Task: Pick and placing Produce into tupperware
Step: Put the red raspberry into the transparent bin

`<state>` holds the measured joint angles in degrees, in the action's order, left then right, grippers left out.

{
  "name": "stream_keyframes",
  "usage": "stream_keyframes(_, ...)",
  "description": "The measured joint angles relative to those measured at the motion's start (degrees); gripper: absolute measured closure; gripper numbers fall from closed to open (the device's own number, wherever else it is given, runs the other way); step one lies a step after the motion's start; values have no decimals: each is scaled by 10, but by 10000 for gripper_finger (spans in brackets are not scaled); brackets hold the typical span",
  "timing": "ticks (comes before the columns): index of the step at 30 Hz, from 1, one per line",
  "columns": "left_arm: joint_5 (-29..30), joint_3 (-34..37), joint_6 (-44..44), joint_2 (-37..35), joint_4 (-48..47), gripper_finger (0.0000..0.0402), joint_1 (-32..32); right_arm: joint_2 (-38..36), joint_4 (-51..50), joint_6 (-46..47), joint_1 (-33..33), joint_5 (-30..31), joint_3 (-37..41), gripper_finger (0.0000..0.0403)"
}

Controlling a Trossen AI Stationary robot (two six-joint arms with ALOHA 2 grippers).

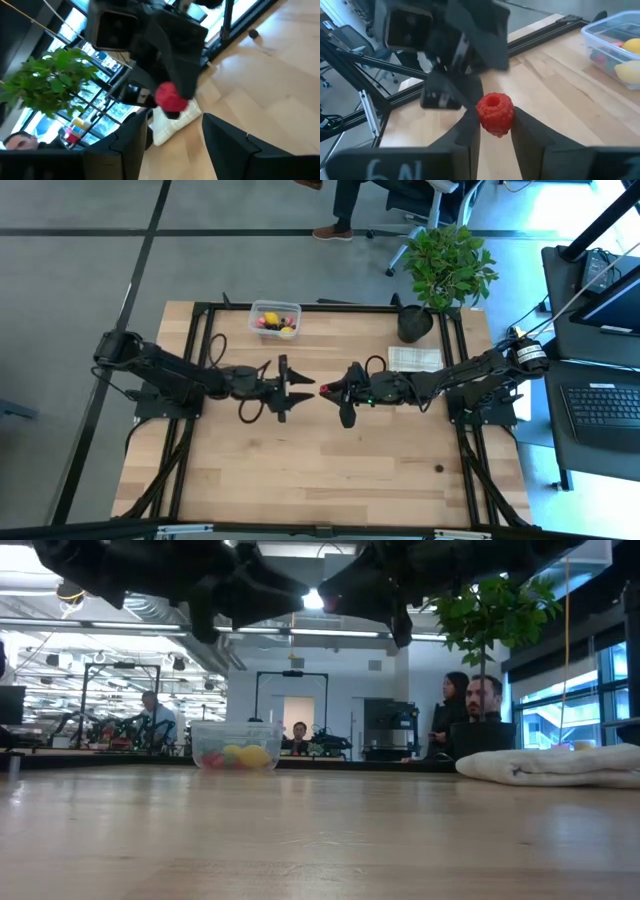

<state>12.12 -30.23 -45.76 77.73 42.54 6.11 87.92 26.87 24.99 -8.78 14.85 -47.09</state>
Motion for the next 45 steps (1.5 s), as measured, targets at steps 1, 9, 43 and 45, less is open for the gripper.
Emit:
stream_keyframes(1,0,-3,0,10,1,217,0,0,2,0,0,0,0,310)
stream_keyframes(9,17,-47,-25,92,19,215,0,0,-7,-4,0,-2,1,310)
stream_keyframes(43,-3,-57,-23,98,58,241,3,-1,-18,-2,0,-1,0,310)
stream_keyframes(45,-1,-57,-24,98,58,247,3,-1,-15,-2,0,-1,0,310)
